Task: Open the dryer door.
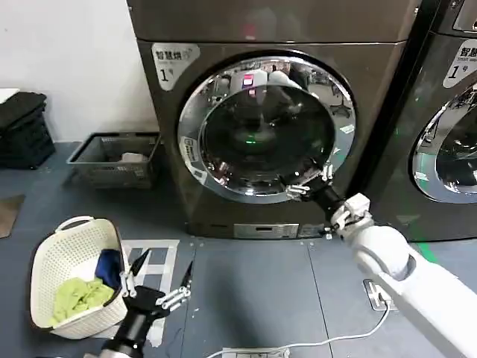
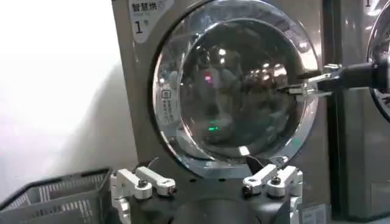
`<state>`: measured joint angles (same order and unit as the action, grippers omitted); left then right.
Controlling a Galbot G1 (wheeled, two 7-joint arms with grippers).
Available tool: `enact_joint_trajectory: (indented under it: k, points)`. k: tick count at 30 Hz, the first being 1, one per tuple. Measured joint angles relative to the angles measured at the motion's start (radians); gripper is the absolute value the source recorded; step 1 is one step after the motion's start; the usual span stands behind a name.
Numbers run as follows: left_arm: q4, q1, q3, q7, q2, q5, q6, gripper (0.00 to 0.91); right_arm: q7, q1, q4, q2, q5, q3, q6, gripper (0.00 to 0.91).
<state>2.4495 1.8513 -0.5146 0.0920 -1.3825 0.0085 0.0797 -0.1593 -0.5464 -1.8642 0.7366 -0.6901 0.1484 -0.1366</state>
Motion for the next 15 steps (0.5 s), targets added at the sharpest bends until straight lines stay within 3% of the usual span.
enact_joint_trajectory:
  k: [15]
  points:
    - [0.0,0.001,-0.001,0.0,-0.002,-0.001,0.0,0.907,0.002,0.125,0.103,0.083,-0.012,0.103,-0.013,0.907]
